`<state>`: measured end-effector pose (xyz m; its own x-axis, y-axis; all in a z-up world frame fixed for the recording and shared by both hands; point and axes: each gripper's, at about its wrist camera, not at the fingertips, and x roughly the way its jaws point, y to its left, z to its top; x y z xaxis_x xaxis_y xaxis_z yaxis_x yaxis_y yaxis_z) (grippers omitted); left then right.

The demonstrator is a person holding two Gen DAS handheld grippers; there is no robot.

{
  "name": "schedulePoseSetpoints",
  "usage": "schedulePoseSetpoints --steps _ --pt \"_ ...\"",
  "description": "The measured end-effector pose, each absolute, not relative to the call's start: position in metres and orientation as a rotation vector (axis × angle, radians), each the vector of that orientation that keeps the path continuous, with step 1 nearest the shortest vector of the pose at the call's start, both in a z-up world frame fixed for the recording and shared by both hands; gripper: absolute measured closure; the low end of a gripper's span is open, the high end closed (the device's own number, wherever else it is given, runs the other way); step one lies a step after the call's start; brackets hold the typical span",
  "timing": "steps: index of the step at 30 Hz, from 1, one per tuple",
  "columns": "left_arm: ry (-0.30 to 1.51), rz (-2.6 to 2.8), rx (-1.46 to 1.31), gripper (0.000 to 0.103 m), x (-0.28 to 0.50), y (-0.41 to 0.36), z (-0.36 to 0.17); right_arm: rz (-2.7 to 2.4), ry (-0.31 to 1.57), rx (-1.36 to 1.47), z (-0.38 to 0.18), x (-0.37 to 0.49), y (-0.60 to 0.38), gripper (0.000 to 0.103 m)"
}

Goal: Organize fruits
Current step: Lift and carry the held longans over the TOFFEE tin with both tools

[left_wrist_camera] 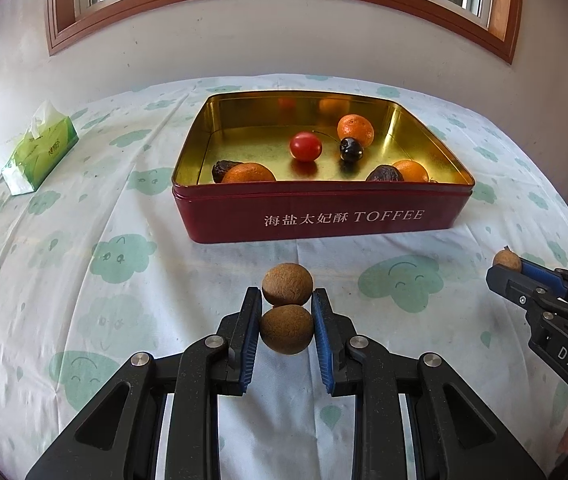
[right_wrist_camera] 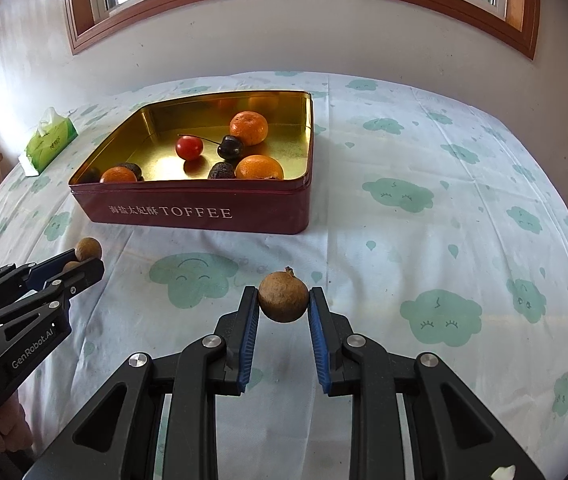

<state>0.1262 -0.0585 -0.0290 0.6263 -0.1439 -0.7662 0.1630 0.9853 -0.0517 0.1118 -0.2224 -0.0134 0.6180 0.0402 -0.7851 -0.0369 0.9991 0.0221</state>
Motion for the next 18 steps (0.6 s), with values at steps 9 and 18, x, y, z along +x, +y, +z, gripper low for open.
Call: schedulePoseSetpoints --steps 9,18 --pt "0.842 -0.184 0.016 0.077 0.122 -0.052 -0.009 0.089 0.876 -0.008 0.005 0.107 -0.207 0.080" --pt "0.818 -0.177 0.008 0.077 0.136 -0.041 0.006 0.109 0.847 -0.024 0.022 0.121 -0.203 0.080"
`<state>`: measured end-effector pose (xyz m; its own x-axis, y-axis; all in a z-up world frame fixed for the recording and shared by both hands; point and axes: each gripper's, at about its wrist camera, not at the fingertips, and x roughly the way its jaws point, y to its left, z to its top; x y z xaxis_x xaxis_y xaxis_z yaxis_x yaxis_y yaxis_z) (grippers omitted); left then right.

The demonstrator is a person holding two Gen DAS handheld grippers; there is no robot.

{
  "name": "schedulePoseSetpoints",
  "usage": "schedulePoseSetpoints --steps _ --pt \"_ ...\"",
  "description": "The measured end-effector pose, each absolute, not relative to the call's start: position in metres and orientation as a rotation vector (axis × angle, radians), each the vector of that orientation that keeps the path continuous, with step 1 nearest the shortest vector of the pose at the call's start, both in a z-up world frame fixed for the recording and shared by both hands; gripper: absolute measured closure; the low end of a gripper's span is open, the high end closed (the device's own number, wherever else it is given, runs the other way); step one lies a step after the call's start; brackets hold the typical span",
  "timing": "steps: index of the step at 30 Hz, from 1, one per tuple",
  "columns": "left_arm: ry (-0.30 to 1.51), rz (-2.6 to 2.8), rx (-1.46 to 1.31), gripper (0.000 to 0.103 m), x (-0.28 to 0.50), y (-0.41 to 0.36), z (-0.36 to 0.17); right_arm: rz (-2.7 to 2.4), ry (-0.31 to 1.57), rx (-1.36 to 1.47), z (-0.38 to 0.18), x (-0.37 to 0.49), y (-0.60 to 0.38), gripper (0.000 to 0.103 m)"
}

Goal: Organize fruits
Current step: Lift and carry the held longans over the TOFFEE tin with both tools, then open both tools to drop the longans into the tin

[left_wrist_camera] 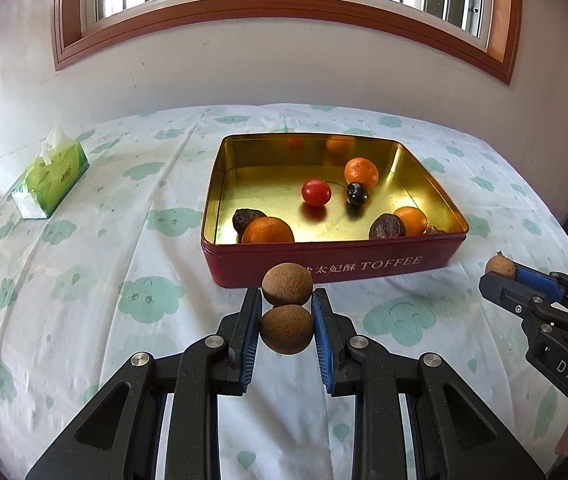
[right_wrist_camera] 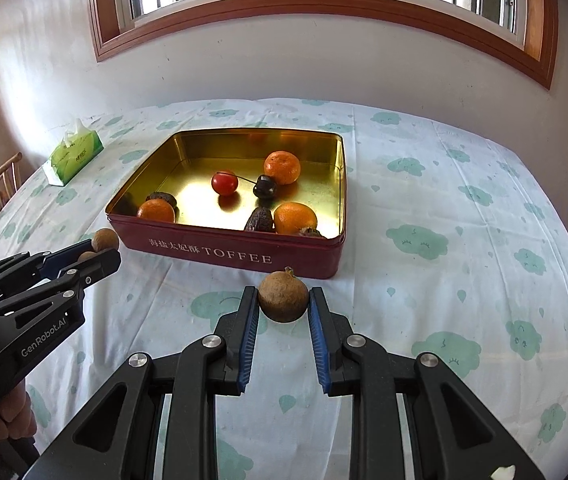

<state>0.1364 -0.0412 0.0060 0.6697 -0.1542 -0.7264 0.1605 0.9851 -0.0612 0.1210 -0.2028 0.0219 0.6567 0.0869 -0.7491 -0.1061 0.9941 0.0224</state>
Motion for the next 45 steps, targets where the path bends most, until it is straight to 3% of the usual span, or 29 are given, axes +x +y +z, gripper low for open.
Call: schedulePoseSetpoints --steps 13,45 --pt "0.792 -0.212 -0.032 0.077 0.173 -0.034 0.022 0.129 0.823 -0.027 0.038 0.161 -0.199 0.080" --pt "0.844 -0.173 0.072 0.076 0.241 -0.053 -0.009 0.128 0.919 -0.034 -0.003 0.231 -0.199 0.078"
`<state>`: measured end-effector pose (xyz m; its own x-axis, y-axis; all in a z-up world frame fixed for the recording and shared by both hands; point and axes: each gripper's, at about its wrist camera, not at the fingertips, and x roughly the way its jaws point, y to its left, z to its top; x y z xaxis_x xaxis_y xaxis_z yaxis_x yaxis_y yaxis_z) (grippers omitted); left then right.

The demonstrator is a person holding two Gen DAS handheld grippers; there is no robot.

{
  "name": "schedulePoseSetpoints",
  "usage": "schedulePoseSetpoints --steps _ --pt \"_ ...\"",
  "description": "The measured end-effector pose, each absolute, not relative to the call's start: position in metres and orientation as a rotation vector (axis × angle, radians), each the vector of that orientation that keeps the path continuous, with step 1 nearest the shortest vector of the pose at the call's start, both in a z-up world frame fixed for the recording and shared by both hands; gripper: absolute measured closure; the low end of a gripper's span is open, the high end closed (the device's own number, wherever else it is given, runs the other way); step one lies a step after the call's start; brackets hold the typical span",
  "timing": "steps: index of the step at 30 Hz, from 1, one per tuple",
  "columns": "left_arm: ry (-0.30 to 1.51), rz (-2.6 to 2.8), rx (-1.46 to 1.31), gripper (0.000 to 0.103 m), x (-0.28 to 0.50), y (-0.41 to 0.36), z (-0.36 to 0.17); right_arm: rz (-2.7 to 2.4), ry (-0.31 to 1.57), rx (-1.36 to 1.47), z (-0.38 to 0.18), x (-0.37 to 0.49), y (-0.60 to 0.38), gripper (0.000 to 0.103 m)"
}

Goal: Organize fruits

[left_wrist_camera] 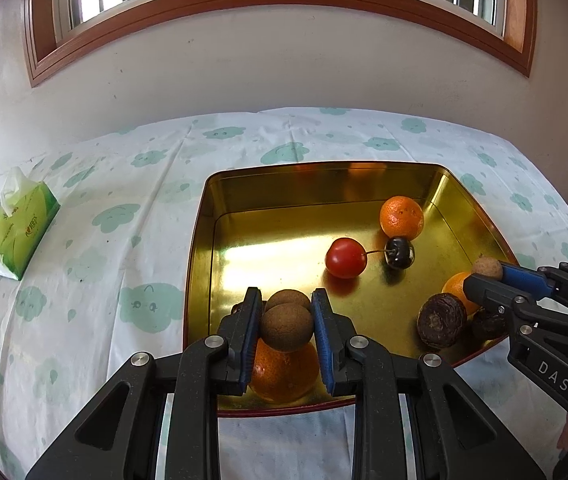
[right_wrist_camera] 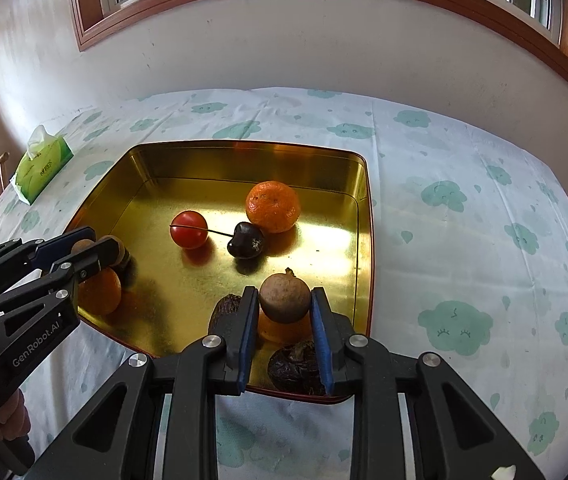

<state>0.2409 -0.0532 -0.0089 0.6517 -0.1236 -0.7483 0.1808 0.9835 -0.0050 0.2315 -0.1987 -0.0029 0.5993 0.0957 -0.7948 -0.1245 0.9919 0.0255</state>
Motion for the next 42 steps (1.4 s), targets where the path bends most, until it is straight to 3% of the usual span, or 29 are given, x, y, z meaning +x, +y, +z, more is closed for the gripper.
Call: schedulePoseSetpoints --steps 6,12,23,42 --pt "0.866 -0.158 0.067 0.075 0.242 -0.053 -0.015 0.130 0.919 -0.036 -0.003 0.233 -0.197 0.078" --pt "0.869 -0.148 0.073 0.075 0.241 -0.054 -0.014 0.130 0.917 -0.034 -0.002 0.232 -0.196 0.069" --pt "0.844 -0.126 0.083 0.063 0.226 -0.051 -0.005 0.102 0.890 -0.045 0.009 0.222 -0.193 0.045" --pt "0.818 -0.042 0.046 0.061 0.160 -0.033 0.014 0.078 0.888 0.035 0.019 0.160 -0.195 0.044"
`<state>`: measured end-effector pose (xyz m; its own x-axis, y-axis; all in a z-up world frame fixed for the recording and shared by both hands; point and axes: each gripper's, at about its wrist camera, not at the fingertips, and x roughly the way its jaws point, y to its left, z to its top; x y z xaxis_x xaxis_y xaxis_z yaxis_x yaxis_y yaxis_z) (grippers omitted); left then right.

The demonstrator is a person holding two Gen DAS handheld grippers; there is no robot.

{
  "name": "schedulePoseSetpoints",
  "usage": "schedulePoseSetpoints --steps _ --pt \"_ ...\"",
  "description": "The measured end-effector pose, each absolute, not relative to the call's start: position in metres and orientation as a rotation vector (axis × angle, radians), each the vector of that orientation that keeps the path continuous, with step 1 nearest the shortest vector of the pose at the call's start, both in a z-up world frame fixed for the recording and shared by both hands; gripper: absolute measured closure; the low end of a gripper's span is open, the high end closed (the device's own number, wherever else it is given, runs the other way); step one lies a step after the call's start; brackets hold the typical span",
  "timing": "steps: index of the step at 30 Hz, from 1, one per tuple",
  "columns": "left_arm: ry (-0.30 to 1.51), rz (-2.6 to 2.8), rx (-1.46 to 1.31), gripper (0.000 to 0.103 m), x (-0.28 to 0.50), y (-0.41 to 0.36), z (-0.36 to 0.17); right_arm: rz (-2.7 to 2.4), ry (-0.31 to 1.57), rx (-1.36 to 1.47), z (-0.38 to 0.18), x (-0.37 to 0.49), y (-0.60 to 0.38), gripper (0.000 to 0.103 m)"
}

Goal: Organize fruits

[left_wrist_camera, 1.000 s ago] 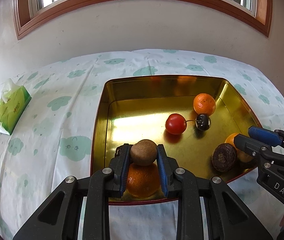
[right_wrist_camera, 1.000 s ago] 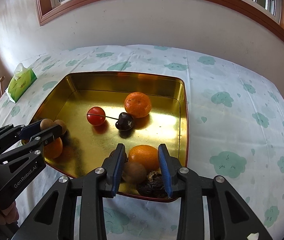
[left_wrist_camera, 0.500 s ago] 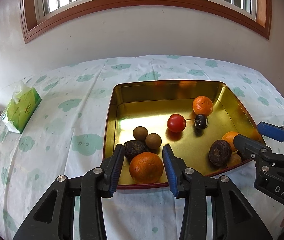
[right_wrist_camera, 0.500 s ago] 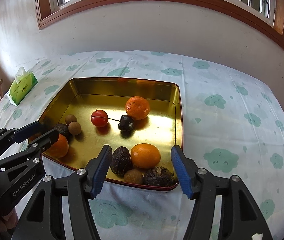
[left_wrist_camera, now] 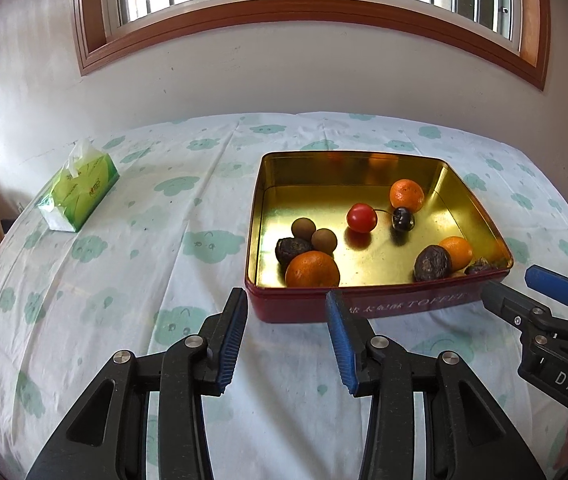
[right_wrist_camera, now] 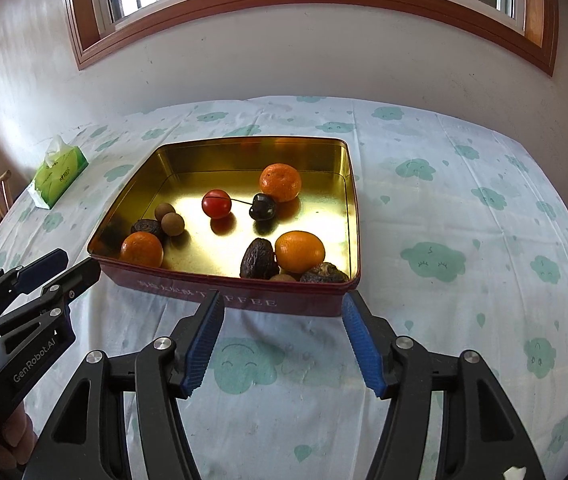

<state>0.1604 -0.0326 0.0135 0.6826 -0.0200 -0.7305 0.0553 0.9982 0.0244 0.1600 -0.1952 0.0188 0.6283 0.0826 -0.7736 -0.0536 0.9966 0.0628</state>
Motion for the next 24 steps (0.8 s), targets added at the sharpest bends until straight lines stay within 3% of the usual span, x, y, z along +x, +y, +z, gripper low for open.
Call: schedulePoseSetpoints --steps 24 --pt "0.846 -0.014 0.059 0.061 0.105 -0.030 0.000 0.075 0.876 0.039 0.014 0.111 -0.184 0.044"
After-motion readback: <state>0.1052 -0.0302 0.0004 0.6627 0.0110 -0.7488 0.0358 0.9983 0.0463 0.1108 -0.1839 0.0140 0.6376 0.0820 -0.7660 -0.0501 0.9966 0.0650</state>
